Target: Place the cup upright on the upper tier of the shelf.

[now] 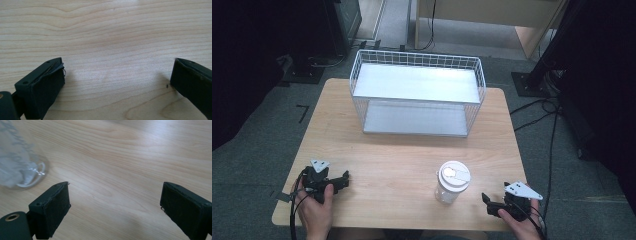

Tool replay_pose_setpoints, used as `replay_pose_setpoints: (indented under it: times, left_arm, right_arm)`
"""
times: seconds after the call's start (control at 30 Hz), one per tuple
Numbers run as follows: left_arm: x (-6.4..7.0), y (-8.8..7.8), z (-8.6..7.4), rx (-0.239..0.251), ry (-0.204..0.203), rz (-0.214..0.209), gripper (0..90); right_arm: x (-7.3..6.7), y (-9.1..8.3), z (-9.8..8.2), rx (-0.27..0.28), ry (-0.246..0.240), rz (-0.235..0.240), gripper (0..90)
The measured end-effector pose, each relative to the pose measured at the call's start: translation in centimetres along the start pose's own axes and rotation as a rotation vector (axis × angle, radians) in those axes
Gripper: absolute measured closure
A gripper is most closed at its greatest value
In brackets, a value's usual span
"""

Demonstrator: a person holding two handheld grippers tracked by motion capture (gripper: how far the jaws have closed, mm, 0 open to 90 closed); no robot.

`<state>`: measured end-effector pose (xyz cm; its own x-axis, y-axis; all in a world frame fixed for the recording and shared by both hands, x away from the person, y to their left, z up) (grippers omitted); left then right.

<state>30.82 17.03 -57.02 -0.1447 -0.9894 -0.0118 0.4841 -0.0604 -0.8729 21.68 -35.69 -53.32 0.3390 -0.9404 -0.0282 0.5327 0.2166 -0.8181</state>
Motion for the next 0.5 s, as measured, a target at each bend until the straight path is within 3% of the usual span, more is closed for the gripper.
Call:
replay_pose_setpoints:
  times: [0.17, 0.5]
  left_arm:
    - [0.0, 0.0, 0.0, 0.0, 0.0, 0.0, 0.0]
    - [0.0, 0.0, 0.0, 0.0, 0.001, 0.0, 0.0]
  right_arm:
    - [-1.5, -0.4, 0.9, 0.02, -0.022, 0.042, 8.9]
    - [-4.0, 0.0, 1.5, 0.026, -0.08, 0.083, 8.9]
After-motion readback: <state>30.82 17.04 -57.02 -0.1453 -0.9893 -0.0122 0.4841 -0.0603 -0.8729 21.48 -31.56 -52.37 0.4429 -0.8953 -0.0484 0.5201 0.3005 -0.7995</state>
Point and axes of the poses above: each handheld gripper's, and its own axes: y roughly forward along the jaws, z roughly out of its top, x roughly to its right, the point moved 7 cm from there along y, roughly forward along the jaws, and after that the axes turned 14 degrees about -x, right-handed, at the moved point
